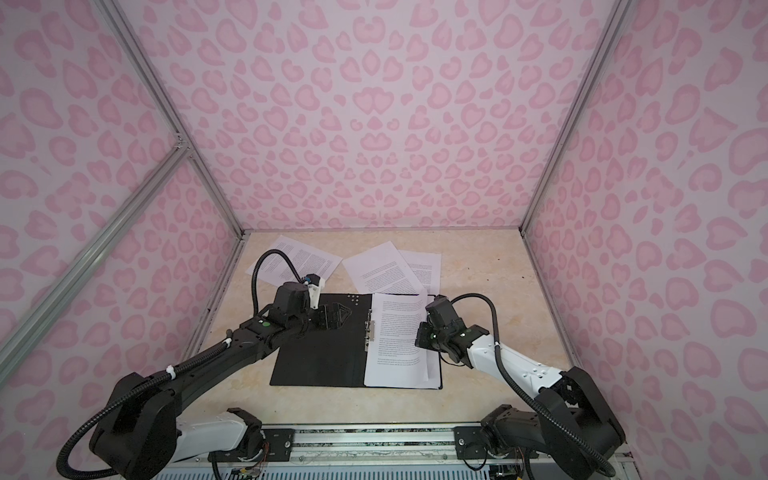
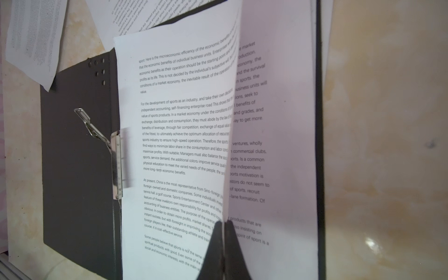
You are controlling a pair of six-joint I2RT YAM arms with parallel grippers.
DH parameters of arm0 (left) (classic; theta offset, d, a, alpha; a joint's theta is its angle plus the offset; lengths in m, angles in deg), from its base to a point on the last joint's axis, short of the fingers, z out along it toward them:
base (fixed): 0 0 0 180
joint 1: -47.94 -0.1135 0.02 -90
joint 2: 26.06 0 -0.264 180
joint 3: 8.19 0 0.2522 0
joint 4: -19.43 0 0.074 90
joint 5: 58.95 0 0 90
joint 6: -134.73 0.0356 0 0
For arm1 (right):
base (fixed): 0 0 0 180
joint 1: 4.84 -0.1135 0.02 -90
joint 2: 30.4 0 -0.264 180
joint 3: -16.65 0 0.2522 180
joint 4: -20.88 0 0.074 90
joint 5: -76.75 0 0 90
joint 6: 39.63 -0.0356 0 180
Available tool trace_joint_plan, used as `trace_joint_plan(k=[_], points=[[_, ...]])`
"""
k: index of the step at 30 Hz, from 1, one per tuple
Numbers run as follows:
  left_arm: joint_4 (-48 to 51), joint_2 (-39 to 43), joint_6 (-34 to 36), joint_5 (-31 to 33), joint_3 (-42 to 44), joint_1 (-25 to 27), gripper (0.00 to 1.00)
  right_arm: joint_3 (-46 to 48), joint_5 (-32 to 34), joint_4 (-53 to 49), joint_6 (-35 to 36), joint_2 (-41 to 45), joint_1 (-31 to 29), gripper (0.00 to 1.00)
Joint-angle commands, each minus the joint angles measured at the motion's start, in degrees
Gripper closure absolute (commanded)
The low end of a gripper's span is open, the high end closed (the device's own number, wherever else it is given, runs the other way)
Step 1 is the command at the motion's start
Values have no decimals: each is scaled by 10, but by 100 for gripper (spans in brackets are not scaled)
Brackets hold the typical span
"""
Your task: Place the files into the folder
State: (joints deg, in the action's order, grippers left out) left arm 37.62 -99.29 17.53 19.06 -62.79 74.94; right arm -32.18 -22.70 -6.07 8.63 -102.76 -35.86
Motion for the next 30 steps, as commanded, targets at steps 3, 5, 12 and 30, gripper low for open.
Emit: trace_joint_plan(k=[3, 5, 12, 30], points=[[-10, -2, 1, -1, -6, 0, 3, -2, 13, 1, 3, -3, -1, 86], [-9, -2, 1, -1, -6, 0, 3, -3, 16, -1, 4, -4, 0, 78], [-9, 4, 0, -2, -5, 0, 3, -12, 37, -18, 12, -5, 0, 48], [-4, 19, -1, 26, 0, 0, 3, -42, 95, -45, 60, -9, 1, 1]])
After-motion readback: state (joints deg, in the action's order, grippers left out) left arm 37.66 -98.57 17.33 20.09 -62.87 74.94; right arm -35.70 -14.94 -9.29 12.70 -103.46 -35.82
